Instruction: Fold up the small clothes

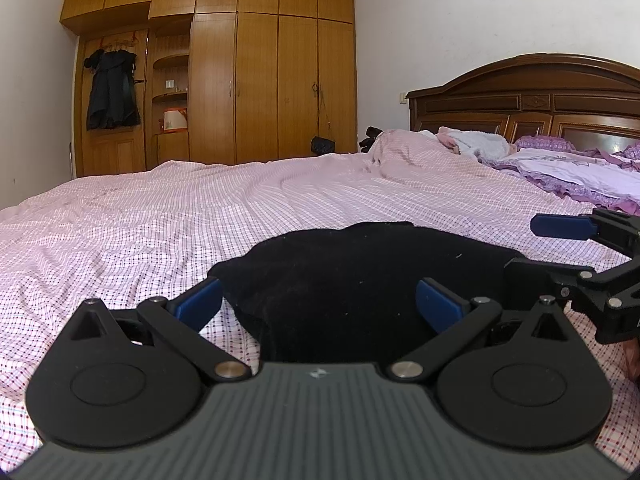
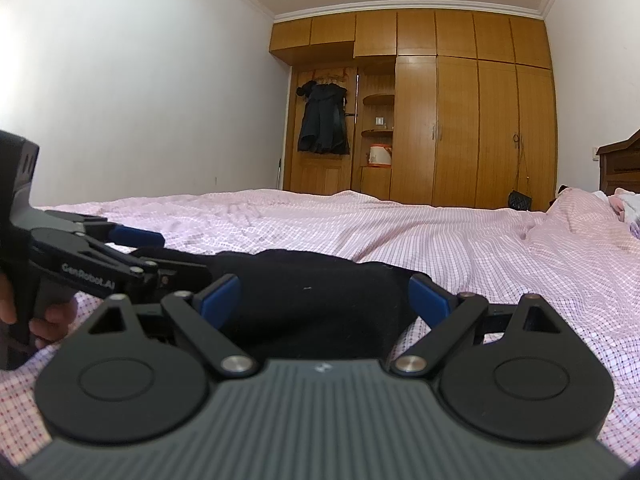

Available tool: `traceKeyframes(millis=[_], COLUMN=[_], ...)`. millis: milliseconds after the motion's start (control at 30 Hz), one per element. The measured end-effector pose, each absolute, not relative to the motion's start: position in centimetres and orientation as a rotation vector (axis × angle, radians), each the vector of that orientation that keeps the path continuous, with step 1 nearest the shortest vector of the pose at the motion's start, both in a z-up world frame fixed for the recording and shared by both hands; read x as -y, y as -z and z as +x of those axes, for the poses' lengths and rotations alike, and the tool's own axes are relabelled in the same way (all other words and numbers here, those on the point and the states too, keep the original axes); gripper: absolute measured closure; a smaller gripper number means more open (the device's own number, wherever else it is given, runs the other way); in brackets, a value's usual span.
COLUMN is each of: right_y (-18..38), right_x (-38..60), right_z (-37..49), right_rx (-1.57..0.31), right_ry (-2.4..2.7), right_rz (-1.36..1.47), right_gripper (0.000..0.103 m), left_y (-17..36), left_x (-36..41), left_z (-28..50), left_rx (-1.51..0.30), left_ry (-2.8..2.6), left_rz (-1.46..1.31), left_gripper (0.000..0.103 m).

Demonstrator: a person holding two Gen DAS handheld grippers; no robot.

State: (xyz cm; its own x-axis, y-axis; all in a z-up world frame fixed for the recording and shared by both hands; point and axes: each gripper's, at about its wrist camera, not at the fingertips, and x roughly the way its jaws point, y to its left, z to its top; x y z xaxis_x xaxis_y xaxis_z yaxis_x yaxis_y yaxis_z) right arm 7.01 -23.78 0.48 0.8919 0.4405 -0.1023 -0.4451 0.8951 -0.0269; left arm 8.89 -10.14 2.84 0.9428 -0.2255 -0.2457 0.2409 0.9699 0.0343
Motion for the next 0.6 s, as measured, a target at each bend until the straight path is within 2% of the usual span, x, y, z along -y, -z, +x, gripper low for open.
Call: traceKeyframes(millis=[600], right_y=[-0.45], right_x=[23.40], right_z=[6.95], right_rx=[-0.101], right_ry=[-0.461], right_rz=[-0.077], right_gripper=[0.010], left_y=[-2.57], left_x=[10.02], left_z=[9.02], left_rx=[-0.250], left_ry=[0.238], left_rz=[0.061], left_gripper=[0.000])
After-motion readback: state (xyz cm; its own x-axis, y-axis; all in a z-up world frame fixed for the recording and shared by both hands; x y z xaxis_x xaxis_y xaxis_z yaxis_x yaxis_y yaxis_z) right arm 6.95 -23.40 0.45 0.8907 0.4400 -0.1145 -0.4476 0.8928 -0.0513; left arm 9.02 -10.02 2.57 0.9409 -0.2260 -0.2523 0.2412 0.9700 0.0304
